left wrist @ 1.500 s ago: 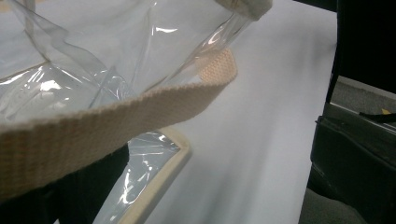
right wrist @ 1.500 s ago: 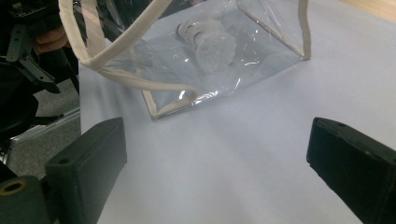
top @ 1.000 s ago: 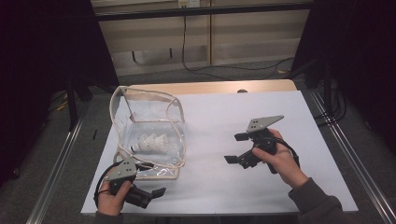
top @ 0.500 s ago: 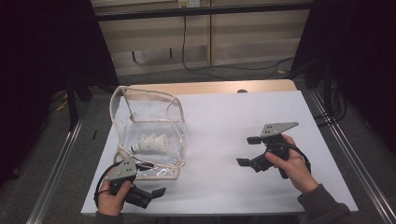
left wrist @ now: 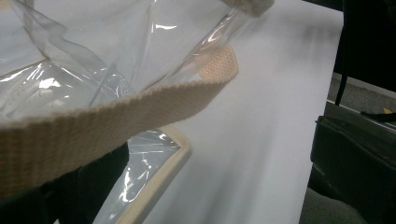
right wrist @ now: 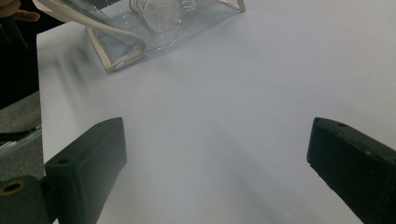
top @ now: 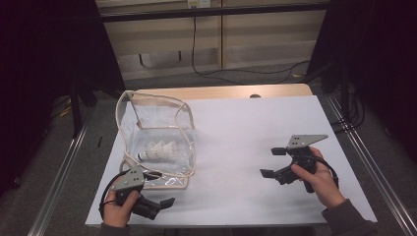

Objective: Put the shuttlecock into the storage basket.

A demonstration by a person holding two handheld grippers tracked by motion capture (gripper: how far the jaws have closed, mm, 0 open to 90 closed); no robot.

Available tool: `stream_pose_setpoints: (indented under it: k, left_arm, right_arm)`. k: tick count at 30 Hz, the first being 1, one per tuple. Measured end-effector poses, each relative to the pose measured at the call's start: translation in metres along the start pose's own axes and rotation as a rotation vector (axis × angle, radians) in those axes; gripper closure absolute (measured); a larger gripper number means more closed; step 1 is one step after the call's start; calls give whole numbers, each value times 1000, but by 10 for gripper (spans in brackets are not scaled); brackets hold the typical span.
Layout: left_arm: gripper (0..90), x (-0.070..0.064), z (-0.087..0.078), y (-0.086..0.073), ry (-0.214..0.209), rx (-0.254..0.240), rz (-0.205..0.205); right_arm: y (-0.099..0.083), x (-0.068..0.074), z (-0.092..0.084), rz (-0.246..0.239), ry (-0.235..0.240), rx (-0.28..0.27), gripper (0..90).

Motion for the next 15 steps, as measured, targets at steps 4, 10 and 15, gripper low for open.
stream_pose_setpoints:
  k: [4,10,15]
  left_arm:
    - [43,-1,0,0,1,9,-2]
    - [43,0,0,0,4,7,-1]
    - [43,0,0,0,5,2,-3]
  right_arm:
    - [-7,-3,-4,15,-6,-3,45]
    - [-19,-7,-8,35,-16,-16,45]
    - [-27,-11,-12,48,-29,-25,45]
Point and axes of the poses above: each handheld gripper's, and its own axes: z roughly forward along the jaws, y roughly out of its top, x roughly to its left, the point moved 2 cm from there along z, roughly forward along the jaws, and after that the axes turned 5 degrees about x, right-handed, at the moved point
